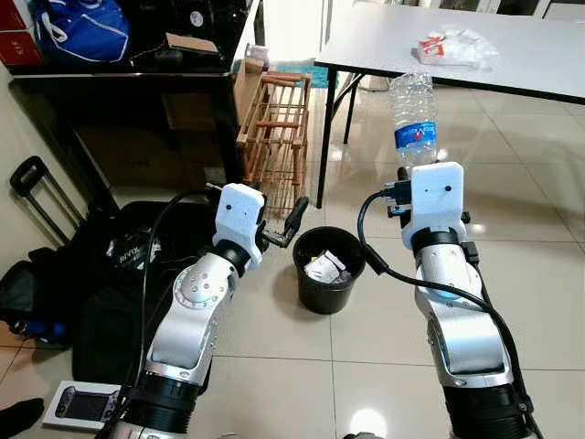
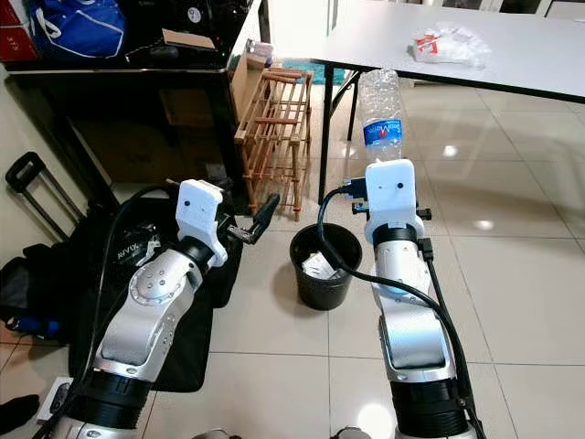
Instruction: Picking trash to rubbish bin
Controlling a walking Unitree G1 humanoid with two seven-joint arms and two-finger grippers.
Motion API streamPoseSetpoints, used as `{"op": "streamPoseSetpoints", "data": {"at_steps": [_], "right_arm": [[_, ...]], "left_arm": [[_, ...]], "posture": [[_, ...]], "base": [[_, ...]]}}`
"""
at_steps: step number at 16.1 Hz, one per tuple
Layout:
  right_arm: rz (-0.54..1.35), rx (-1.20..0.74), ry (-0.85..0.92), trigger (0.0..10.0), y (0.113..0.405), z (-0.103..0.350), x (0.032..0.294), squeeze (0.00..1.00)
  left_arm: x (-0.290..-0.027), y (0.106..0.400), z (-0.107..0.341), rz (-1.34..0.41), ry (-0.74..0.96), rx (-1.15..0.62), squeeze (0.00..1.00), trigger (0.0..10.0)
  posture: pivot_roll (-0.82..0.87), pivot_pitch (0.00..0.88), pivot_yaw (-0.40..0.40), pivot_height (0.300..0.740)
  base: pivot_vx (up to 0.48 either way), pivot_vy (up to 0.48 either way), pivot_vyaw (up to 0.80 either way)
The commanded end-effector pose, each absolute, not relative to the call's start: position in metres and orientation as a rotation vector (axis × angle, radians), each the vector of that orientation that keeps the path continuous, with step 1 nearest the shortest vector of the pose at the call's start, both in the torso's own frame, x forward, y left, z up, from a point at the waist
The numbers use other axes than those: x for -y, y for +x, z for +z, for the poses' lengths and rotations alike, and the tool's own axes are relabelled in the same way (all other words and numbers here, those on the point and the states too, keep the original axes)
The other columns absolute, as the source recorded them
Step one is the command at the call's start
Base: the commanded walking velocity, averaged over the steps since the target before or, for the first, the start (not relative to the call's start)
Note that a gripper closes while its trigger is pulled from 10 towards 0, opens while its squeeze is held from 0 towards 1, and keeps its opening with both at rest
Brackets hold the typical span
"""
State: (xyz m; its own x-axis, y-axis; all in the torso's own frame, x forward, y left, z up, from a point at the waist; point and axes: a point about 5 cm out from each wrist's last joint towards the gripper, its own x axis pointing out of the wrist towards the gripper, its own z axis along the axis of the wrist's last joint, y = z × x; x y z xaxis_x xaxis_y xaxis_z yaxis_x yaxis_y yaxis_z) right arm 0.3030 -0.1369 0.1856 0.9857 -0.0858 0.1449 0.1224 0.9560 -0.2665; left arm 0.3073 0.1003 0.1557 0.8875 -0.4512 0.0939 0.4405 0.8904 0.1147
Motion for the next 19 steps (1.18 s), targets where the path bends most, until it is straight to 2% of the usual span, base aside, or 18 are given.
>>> {"op": "streamPoseSetpoints", "data": {"at_steps": [1,4,19], "right_arm": [[-0.109,0.145,-0.273,10.0,0.3017,0.1887,0.1367,0.00],[-0.119,0.125,-0.264,10.0,0.3022,0.1862,0.1386,0.00],[-0.130,0.105,-0.267,10.0,0.3010,0.1837,0.1417,0.00]], "left_arm": [[-0.1011,0.3063,0.1556,-0.475,0.086,0.121,0.00,10.0],[-0.1003,0.3063,0.1552,-0.478,0.086,0.119,0.00,10.0],[-0.0965,0.3063,0.1540,-0.472,0.079,0.116,0.00,10.0]], "posture": [[0.00,0.060,0.037,0.740],[0.00,0.061,0.040,0.740],[-0.01,0.066,0.039,0.740]], "base": [[0.000,0.000,0.00],[0.000,0.000,-0.15],[0.000,0.000,-0.75]]}}
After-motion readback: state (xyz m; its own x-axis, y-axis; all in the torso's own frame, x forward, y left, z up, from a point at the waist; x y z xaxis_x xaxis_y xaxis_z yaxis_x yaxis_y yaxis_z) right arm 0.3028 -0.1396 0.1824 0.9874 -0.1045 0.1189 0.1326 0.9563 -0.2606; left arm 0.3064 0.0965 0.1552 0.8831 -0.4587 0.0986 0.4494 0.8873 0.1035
